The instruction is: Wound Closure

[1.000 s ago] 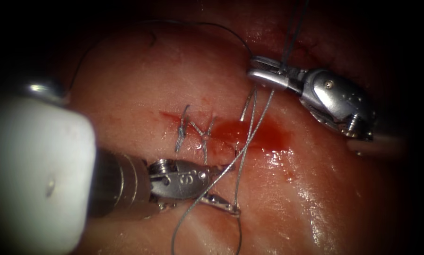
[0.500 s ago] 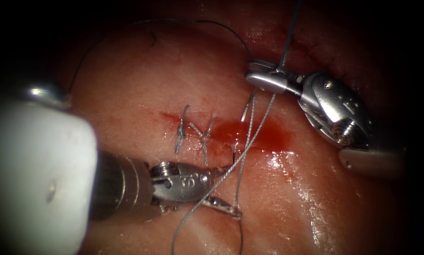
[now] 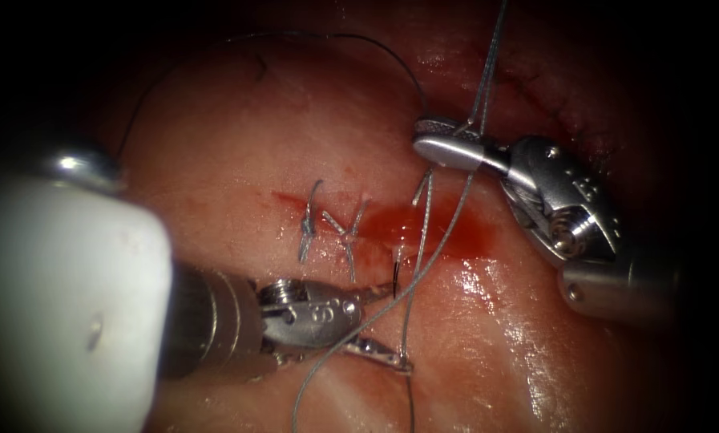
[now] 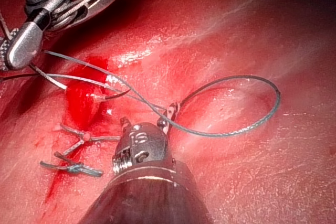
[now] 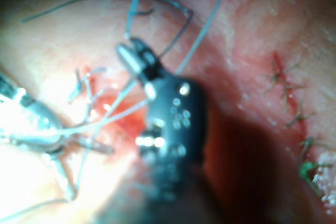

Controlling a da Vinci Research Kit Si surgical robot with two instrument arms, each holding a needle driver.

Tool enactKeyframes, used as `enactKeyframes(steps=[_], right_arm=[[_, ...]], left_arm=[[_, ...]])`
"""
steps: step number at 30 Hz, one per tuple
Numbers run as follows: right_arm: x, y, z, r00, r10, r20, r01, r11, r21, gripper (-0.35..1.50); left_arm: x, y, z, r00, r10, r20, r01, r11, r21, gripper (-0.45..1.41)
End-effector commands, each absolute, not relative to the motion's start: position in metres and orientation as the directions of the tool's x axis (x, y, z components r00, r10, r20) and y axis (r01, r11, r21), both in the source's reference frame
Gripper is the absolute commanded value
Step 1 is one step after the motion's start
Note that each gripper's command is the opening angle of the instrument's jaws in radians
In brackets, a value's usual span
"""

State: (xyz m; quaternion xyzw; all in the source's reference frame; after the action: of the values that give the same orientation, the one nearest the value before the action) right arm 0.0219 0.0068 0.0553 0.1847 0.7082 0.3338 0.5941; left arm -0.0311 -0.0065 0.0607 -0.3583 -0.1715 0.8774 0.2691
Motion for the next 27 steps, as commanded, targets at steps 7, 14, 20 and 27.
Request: enactKeyframes(steps=[7,14,20,27], right_arm=[[0.0228,0.0061,0.0558,-0.245,0.751,-0.614,-0.076,0.616,0.784,-0.35],[0.0235,0.0050,0.0562,-0.230,0.832,-0.505,0.027,0.525,0.851,-0.35],[0.0245,0.0038,0.0568,-0.197,0.901,-0.386,0.109,0.411,0.905,-0.35],[0.0249,0.0022,0.0571,-0.165,0.939,-0.303,0.155,0.328,0.932,-0.35]], left_arm=[[-0.0317,-0.0077,0.0605,-0.602,0.590,-0.538,-0.344,-0.800,-0.492,0.56],[-0.0314,-0.0075,0.0606,-0.607,0.581,-0.543,-0.337,-0.806,-0.486,0.59],[-0.0305,-0.0063,0.0595,-0.629,0.508,-0.589,-0.274,-0.854,-0.443,0.64],[-0.0300,-0.0057,0.0582,-0.619,0.463,-0.634,-0.256,-0.882,-0.395,0.71]])
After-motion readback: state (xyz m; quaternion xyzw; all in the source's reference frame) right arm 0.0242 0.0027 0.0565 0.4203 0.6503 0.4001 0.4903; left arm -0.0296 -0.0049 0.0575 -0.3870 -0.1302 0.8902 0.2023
